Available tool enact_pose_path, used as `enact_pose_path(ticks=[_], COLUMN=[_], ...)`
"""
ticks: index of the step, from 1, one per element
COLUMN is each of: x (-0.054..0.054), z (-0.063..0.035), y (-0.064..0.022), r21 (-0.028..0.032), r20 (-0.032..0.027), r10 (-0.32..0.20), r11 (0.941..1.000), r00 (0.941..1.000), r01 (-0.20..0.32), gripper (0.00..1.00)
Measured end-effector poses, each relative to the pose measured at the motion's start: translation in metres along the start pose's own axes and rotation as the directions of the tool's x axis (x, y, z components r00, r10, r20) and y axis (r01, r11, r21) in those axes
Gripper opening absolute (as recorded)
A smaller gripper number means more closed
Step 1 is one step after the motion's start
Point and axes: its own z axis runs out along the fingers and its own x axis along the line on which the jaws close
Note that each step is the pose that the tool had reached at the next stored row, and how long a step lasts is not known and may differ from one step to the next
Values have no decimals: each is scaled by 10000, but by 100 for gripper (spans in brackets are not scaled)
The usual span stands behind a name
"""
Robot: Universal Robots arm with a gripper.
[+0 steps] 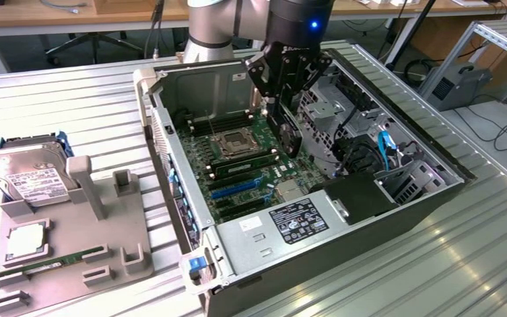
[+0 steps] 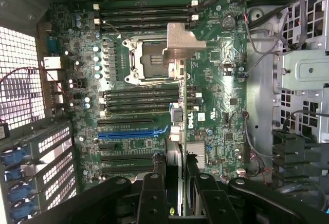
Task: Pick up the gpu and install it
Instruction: 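Insert the gpu into the slot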
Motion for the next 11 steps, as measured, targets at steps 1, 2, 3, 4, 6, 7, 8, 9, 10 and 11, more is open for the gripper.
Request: enact_pose_path(ticks=[1,2,3,4,6,7,8,9,10,11], x=[0,0,0,0,0,0,0,0,0,0], z=[0,0,0,0,0,0,0,0,0,0], y=[0,0,0,0,0,0,0,0,0,0], r21=[-2,-4,-5,-9,-12,-13,-15,-17,-18,-19], r20=[3,7,10,15,22,24,27,31,33,36], r10=[-52,-117,-170,-265,-377,-436,-483,-545,-598,-639], r11=[10000,9999,9999,9996,9993,9990,9988,9985,9982,9980], r00=[10000,9999,9999,9996,9993,9990,9988,9985,9982,9980], r01=[52,117,170,265,377,436,483,545,599,639], gripper=[26,26,26,26,26,26,26,26,26,26])
